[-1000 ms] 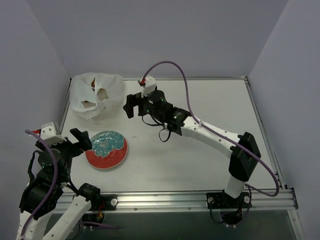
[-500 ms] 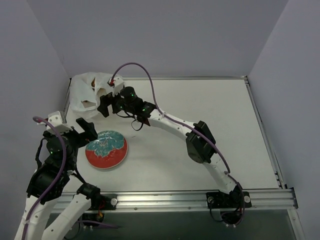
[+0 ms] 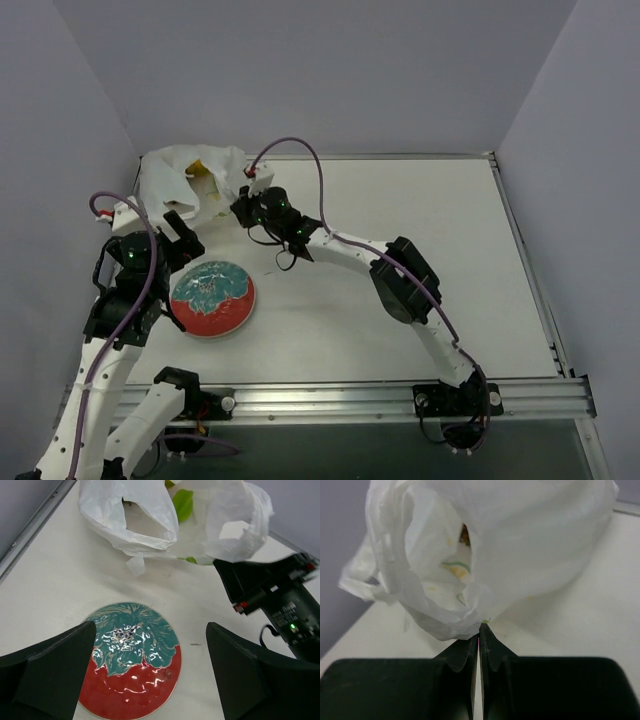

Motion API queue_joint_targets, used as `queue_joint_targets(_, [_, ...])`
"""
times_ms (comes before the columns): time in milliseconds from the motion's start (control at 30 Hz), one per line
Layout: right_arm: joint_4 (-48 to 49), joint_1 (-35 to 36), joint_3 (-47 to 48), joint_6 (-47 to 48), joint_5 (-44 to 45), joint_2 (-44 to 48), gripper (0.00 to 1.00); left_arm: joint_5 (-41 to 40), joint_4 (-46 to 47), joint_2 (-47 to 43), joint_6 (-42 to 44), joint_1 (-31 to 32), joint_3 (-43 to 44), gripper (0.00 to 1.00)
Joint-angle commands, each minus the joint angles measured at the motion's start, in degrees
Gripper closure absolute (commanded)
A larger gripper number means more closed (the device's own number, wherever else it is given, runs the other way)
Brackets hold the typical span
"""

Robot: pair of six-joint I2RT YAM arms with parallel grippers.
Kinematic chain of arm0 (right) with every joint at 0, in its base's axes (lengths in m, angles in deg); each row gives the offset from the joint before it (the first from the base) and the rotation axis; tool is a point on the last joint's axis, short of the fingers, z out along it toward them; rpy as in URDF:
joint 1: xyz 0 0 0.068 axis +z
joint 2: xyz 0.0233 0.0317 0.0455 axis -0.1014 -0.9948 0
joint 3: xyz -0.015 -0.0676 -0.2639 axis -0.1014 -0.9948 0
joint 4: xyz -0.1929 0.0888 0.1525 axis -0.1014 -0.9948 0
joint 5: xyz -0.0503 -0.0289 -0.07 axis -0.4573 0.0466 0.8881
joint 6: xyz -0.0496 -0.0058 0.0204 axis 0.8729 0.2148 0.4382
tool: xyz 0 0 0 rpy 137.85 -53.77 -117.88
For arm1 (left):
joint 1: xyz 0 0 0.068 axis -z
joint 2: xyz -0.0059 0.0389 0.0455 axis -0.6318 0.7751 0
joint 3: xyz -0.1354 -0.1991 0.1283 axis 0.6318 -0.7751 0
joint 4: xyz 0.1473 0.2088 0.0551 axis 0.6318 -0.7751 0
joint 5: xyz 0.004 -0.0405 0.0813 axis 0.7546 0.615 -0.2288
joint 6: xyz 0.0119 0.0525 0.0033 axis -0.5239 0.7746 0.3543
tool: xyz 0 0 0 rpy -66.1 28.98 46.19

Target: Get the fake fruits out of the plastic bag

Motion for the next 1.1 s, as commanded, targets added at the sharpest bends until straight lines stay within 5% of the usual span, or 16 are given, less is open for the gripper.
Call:
queue_joint_targets(0, [10.7, -0.4, -9.7, -2.3, 4.5, 10.4, 1.00, 5.2, 4.3, 5.4, 0.3, -3.6, 2.3, 0.12])
queue_joint_targets(233, [12.1, -1.1, -22.0, -4.4, 4.5, 18.4, 1.00, 7.7, -3.2, 21.3, 16.2, -4.1, 14.3, 0.32])
queue_joint_targets(633, [11.5, -2.5, -28.7, -5.2, 1.0, 24.5, 1.00, 3.0, -4.0, 27.2, 24.0, -4.0, 17.9, 0.18])
queue_joint_targets(1067, [10.6, -2.3, -30.7, -6.2, 0.9, 26.8, 1.00, 16.6, -2.1, 31.4, 19.2, -3.9, 15.1, 0.23])
